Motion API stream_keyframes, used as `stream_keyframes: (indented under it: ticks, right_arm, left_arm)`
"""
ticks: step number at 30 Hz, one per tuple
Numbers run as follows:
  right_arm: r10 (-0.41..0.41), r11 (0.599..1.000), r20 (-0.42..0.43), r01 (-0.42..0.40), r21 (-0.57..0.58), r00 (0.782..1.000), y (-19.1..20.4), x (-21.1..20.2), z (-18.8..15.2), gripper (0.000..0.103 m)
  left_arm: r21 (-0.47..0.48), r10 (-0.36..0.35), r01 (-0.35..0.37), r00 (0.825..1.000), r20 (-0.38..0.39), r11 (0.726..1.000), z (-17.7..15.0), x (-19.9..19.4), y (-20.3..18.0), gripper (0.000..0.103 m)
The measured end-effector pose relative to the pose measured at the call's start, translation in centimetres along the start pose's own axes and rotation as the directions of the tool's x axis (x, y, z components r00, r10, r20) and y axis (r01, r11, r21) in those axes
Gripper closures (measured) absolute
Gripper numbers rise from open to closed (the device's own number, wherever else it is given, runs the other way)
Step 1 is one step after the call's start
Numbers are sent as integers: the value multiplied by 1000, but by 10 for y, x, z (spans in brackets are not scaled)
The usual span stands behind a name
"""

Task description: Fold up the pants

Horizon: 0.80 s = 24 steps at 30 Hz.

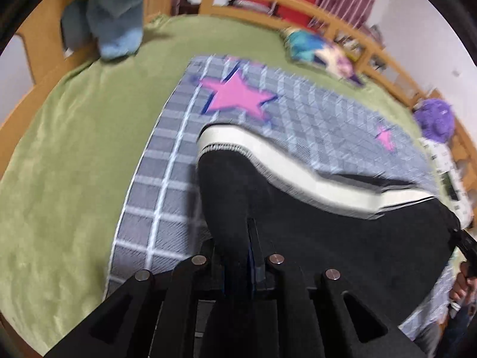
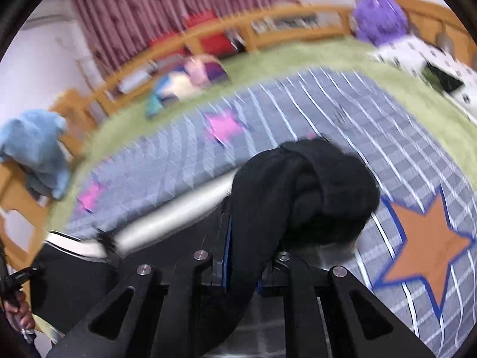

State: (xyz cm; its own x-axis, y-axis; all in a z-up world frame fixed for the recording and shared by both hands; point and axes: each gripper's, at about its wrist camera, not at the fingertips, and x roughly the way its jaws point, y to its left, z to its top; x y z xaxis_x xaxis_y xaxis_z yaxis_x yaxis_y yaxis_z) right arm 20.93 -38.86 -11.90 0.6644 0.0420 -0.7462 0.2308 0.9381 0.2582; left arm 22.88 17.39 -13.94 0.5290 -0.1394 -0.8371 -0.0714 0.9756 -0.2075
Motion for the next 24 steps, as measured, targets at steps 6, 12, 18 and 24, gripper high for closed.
stream_keyframes:
  ticks: [6,12,18,24]
  right_arm:
    - [-31,999,-107,27,-42,994,-28,24,-41,88]
    - [-136,981,-141,113,-157,981,-5,14,-51,73]
    - [-138,985,-109,125,-119,984,-8,-14,-66,64]
    - [-118,989,-105,107,-101,987,-5,-38,-79,64]
  left_arm:
    - [-88,4,-10,998,-67,996,-22,18,27,69]
    - [-131,-80,69,993,-85,989,-60,5,43,55]
    - [-209,-191,174,979,-68,962,-104,-18,53,52]
    - [-293,-196,184,981,-11,938,-120,-17,56,52]
